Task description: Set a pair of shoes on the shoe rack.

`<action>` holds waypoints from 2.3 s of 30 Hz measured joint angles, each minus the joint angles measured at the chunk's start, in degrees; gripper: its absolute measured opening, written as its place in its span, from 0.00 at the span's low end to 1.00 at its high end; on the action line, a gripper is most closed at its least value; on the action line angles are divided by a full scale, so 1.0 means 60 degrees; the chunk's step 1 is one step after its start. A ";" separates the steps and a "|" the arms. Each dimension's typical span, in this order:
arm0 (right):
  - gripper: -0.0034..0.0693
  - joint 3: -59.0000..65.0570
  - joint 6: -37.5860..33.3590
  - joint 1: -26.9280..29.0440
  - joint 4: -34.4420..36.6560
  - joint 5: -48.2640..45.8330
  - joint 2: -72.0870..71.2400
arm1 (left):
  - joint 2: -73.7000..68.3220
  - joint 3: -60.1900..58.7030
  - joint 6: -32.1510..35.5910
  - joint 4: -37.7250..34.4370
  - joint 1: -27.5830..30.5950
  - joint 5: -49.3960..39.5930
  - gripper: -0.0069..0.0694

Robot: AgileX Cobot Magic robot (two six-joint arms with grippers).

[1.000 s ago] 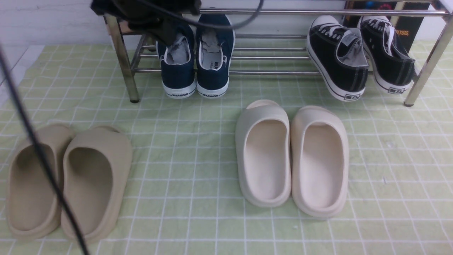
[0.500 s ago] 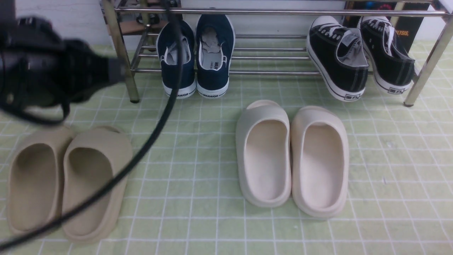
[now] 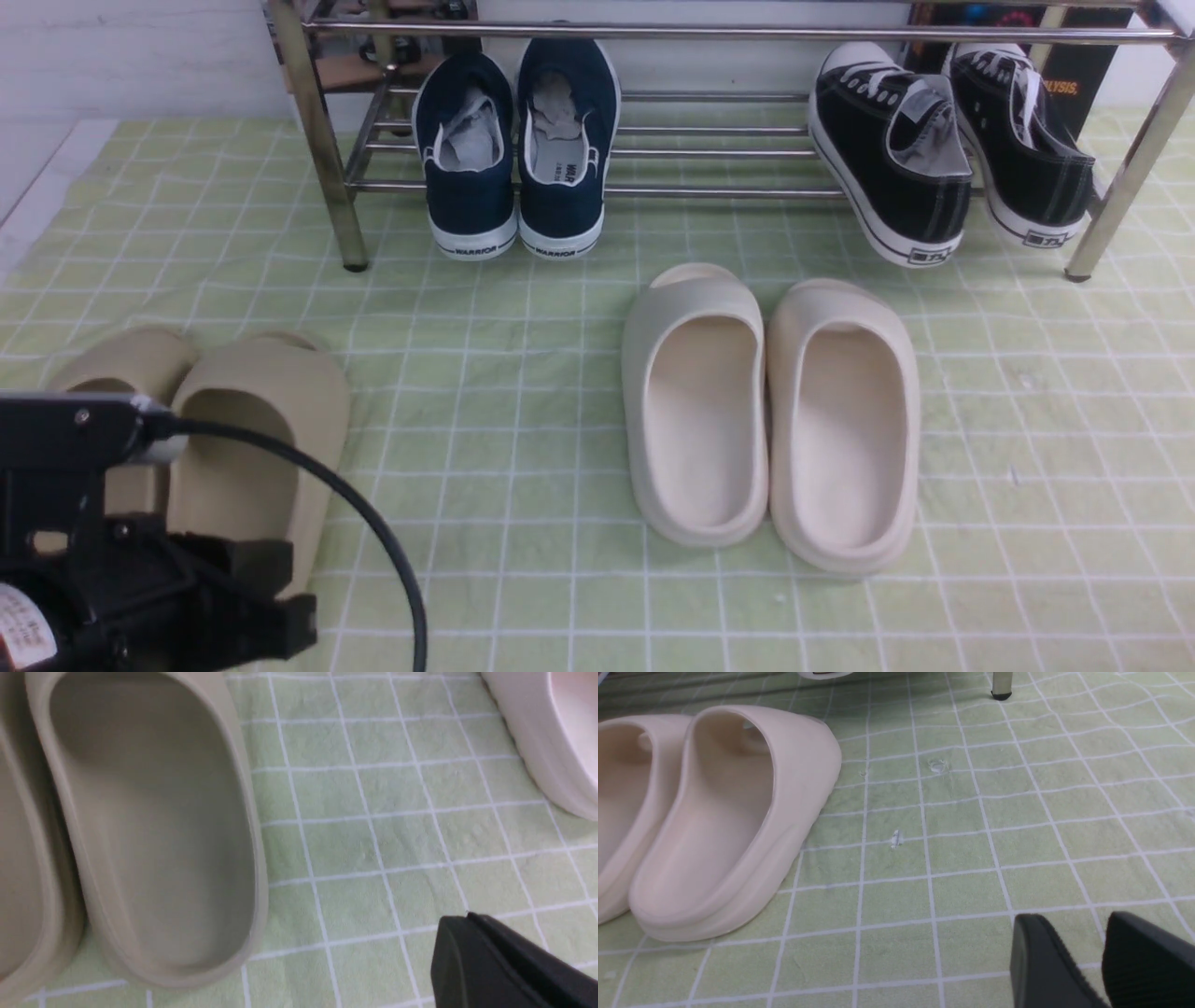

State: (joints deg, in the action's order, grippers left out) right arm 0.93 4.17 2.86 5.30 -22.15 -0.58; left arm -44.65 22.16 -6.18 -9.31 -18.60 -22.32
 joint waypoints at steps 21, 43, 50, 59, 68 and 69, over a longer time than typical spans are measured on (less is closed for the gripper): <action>0.38 0.0000 0.0000 0.0000 0.0000 0.0000 0.0000 | 0.7442 -0.3957 0.0075 0.1334 0.1558 0.2020 0.07; 0.38 0.0000 0.0000 0.0000 0.0000 0.0000 0.0000 | 0.7538 -0.3982 0.0486 0.1325 0.1969 -0.0017 0.07; 0.38 0.0000 0.0000 0.0000 0.0000 0.0000 0.0000 | 0.7538 -0.3982 0.0486 0.1325 0.1969 -0.0010 0.07; 0.38 0.0000 0.0000 0.0000 0.0000 0.0000 0.0000 | 0.7538 -0.3982 0.0486 0.1316 0.2002 -0.0010 0.08; 0.38 0.0000 0.0000 0.0000 0.0000 0.0000 0.0000 | 0.7538 -0.3982 0.0486 0.1316 0.2002 -0.0010 0.09; 0.38 0.0000 0.0000 0.0000 0.0000 0.0000 0.0000 | 0.7538 -0.3982 0.0486 0.1316 0.2002 -0.0010 0.09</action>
State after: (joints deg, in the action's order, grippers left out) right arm 0.93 4.17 2.86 5.30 -22.15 -0.58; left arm 0.58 -1.73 -3.26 -1.41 -6.59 -22.37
